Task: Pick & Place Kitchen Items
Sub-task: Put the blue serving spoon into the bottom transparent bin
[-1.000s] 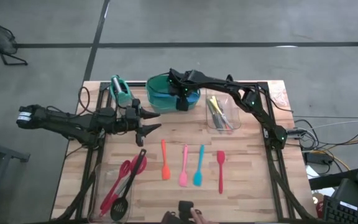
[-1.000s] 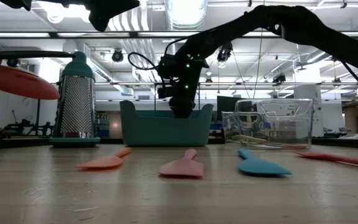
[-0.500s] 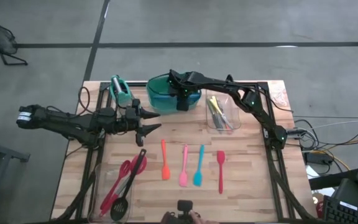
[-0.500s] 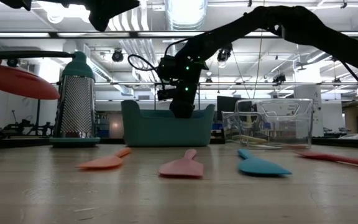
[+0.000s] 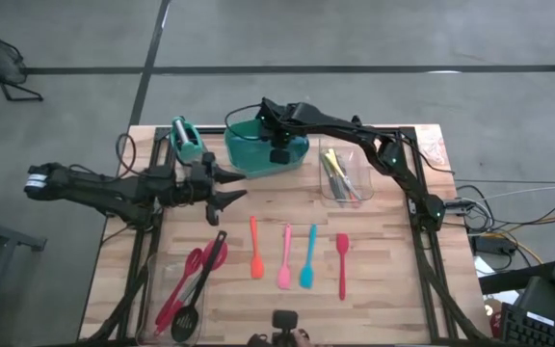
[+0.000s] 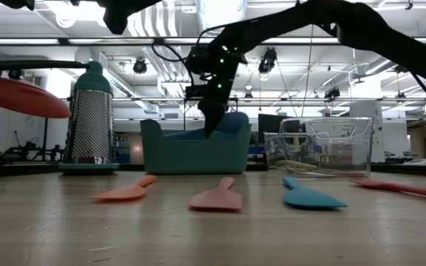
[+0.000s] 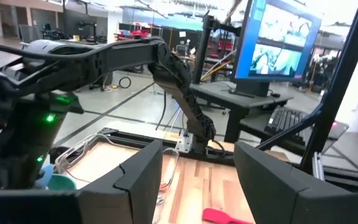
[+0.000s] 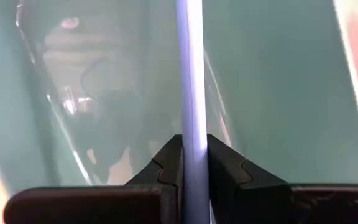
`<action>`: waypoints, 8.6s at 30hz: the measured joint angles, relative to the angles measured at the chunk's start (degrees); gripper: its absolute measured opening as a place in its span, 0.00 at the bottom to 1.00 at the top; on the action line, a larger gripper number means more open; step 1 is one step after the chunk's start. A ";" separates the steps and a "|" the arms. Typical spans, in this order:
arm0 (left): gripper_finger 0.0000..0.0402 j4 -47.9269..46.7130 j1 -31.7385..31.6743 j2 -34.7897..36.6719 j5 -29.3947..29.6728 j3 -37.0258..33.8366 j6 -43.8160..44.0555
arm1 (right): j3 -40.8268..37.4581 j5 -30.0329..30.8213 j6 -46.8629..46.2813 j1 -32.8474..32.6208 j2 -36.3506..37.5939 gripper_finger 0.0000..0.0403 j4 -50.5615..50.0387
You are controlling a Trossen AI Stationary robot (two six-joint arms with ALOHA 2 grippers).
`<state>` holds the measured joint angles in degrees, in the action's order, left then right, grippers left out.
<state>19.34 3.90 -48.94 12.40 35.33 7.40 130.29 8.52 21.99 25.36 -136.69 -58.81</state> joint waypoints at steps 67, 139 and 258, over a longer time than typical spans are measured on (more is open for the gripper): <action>0.51 -11.52 2.93 -7.18 -27.01 -0.02 31.65 | -1.73 37.06 12.69 -45.42 11.27 0.09 -4.90; 0.17 -67.25 59.44 -1.94 -7.68 16.06 89.69 | -24.20 40.95 -49.04 -52.84 16.62 0.30 -27.86; 0.11 -56.69 70.71 -40.54 77.64 23.09 64.79 | -30.27 26.84 -8.75 -54.98 20.11 0.02 47.06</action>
<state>-37.34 74.61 -89.48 90.05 58.42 72.20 100.03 35.37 13.23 -29.62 -116.59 -11.75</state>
